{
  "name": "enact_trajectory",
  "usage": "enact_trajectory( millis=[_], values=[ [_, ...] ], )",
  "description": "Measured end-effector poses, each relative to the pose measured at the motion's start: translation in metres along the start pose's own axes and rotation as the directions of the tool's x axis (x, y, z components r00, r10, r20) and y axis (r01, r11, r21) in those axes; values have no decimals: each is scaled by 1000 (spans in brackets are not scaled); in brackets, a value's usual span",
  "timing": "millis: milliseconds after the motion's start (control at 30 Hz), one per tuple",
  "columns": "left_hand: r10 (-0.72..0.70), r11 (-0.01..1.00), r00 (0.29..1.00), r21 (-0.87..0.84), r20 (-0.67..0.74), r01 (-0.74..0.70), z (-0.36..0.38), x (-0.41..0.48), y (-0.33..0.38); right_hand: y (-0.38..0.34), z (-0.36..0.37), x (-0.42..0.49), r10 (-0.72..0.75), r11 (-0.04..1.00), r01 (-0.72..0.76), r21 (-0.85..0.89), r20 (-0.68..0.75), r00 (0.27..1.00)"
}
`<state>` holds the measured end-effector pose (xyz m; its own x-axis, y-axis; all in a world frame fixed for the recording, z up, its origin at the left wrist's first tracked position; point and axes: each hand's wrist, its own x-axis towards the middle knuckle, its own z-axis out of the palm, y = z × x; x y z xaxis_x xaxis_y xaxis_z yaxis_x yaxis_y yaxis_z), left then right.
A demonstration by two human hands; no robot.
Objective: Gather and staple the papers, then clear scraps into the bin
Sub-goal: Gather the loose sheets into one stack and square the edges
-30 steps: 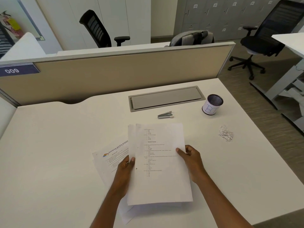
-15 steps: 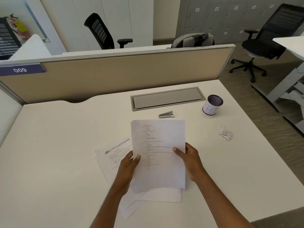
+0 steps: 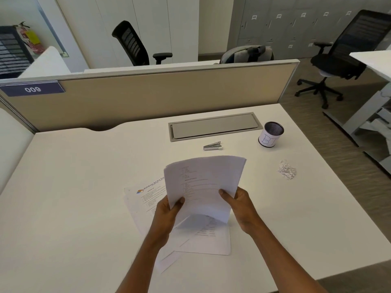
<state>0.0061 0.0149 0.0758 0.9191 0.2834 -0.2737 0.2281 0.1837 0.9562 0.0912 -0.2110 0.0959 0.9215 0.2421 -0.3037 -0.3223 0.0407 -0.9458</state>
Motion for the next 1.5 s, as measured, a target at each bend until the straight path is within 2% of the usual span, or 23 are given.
enact_trajectory(
  millis=[167,300,433,533,633,800,967,1233,1500],
  values=[
    [-40,999,998,13,-40,40,0,-2,-15,2,1,-5,17,995,-16,-98,9,1000],
    [-46,999,997,4,-58,46,-5,0,-11,-3,-9,-1,-6,987,-1,-158,-45,999],
    [-46,995,956,75,-291,71,-21,3,-16,4,-25,-1,32,982,-54,-182,-119,992],
    [54,962,852,255,-521,96,-40,3,-22,15,-40,-7,81,977,-108,-186,-147,986],
    [101,923,776,350,-623,161,-68,14,-34,30,-52,-14,133,972,-164,-169,-179,975],
    [92,774,747,520,-658,362,-102,48,-39,51,-61,-25,203,958,-237,-160,-206,957],
    [78,673,772,604,-631,426,-113,78,-35,61,-63,-35,242,944,-280,-175,-210,947],
    [-17,740,699,462,-715,489,-121,107,-36,66,-70,-49,268,930,-310,-199,-210,940],
    [6,797,707,430,-707,424,-125,105,-27,65,-74,-53,267,932,-312,-187,-229,936]
  ],
)
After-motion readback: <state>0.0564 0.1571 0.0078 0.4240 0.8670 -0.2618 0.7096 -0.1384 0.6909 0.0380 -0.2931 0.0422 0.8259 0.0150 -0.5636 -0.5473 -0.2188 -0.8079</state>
